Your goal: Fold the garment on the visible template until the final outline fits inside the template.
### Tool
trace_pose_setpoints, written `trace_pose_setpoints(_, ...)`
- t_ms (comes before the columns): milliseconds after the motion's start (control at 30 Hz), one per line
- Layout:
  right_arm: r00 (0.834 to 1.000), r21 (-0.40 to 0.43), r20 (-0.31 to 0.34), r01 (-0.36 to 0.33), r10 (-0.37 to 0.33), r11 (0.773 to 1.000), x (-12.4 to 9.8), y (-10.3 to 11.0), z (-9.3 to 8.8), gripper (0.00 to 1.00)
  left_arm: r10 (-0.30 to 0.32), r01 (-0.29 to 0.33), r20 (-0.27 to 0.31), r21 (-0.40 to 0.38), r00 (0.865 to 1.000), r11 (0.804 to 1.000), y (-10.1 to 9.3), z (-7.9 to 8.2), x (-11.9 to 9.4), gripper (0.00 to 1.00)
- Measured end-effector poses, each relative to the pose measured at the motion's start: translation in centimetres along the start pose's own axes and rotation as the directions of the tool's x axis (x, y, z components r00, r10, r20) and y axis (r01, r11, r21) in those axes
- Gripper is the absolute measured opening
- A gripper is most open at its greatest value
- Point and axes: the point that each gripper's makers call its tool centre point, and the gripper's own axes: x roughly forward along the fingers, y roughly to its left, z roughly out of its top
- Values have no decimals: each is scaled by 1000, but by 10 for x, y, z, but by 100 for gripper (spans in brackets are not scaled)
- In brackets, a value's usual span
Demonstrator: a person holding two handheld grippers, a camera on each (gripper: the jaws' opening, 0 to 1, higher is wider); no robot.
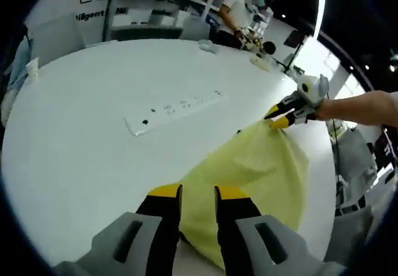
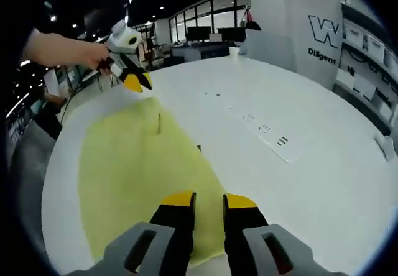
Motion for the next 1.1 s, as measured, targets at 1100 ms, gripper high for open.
trace_pose_setpoints(1100,996,-57,-92,-23,17,998,11,-13,-21,3,27,34,-229,258,973,966,17,-36,36,17)
